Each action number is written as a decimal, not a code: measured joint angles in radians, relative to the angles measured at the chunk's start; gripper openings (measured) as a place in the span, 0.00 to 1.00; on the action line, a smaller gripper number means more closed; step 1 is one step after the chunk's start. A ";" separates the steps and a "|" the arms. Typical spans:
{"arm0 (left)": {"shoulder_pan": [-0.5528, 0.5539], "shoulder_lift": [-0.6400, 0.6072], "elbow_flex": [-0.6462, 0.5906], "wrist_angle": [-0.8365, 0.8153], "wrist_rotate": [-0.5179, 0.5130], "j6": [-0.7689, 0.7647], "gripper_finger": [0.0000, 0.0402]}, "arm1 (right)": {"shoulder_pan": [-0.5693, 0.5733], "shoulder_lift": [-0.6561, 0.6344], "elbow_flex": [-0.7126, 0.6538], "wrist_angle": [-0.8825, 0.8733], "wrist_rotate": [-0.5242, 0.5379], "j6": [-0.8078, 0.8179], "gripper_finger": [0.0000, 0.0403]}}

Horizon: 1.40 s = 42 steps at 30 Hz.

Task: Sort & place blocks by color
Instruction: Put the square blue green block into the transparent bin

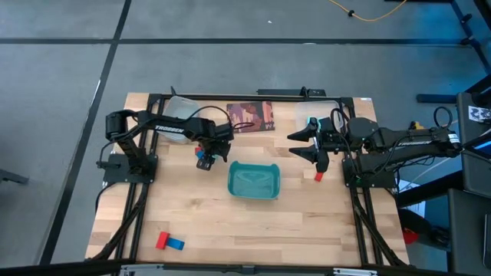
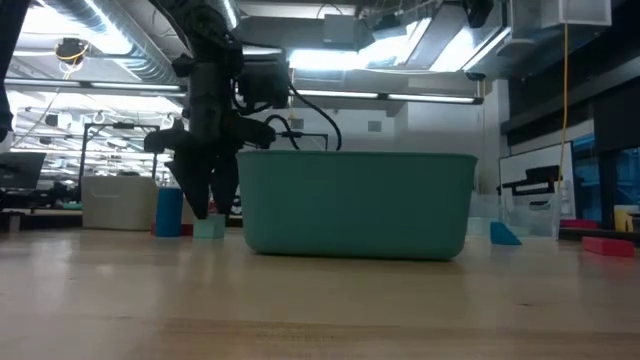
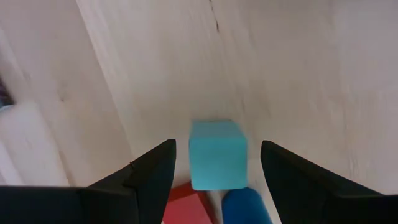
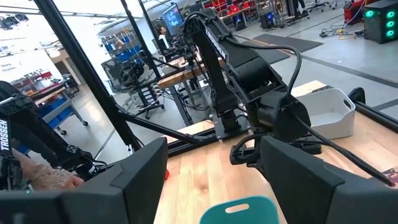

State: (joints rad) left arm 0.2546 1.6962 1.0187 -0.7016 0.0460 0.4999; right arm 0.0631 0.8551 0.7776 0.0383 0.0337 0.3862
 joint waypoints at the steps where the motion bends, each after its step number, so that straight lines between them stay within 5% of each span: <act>1: 0.000 0.000 -0.011 0.005 0.000 0.000 0.57 | 0.000 0.000 0.000 0.000 0.000 -0.001 0.65; 24: -0.016 0.000 -0.066 0.084 -0.003 -0.080 0.56 | 0.000 0.000 0.000 0.000 0.000 0.001 0.65; 37: -0.015 -0.002 -0.066 0.084 -0.015 -0.103 0.31 | 0.000 0.000 0.000 0.000 0.000 0.000 0.65; 42: -0.014 -0.019 -0.066 0.077 -0.014 -0.107 0.31 | 0.000 0.000 0.000 0.001 0.000 -0.001 0.65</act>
State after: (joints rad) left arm 0.2410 1.6770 0.9523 -0.6244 0.0320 0.3934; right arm 0.0631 0.8555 0.7776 0.0390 0.0338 0.3851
